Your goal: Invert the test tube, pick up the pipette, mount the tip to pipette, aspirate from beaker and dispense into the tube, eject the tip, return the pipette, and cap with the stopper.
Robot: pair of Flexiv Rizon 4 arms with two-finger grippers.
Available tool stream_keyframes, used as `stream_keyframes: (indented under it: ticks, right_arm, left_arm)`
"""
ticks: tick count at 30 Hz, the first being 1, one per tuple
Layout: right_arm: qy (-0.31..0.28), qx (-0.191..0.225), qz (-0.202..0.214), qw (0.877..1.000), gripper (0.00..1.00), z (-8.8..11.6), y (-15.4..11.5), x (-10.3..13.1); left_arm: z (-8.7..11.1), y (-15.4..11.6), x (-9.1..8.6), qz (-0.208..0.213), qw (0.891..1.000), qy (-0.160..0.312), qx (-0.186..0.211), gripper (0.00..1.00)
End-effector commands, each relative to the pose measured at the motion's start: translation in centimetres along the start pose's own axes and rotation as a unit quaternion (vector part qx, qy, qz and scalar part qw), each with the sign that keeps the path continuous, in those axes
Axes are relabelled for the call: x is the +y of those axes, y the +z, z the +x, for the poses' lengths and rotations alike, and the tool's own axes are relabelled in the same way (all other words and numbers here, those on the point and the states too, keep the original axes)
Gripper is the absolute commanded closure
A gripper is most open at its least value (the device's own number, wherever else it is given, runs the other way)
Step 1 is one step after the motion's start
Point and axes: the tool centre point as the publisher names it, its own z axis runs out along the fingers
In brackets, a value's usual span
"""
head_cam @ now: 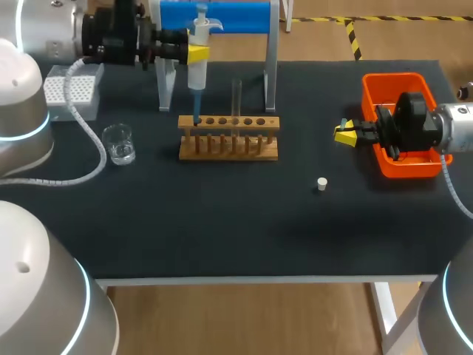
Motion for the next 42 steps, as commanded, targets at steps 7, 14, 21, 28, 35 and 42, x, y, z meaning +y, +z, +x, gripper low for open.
stream_keyframes:
  ticks: [7,14,21,28,35,42]
  right_arm:
    - [0.0,0.001,0.0,1.0,1.0,0.0,-0.1,0.0]
    - [0.0,0.001,0.0,1.0,1.0,0.0,-0.1,0.0]
    - [0.0,0.001,0.0,1.0,1.0,0.0,-0.1,0.0]
    - [0.0,0.001,0.0,1.0,1.0,0.0,-0.1,0.0]
    - [0.0,0.001,0.0,1.0,1.0,0.0,-0.1,0.0]
    - [0.0,0.001,0.0,1.0,1.0,0.0,-0.1,0.0]
  left_arm:
    - [1.2,0.9,-1.3,0.034,0.998,0.056,-0.026,1.0]
    - [1.8,1.1,-2.0,0.033,0.997,0.061,-0.018,1.0]
    - [2.0,1.2,-2.5,0.036,0.997,0.06,-0.012,1.0]
    - [1.3,2.5,-2.5,0.037,0.997,0.062,-0.003,1.0]
    - [0.7,3.9,-3.2,0.048,0.996,0.072,0.002,1.0]
    - [0.1,4.9,-4.4,0.053,0.995,0.082,0.006,1.0]
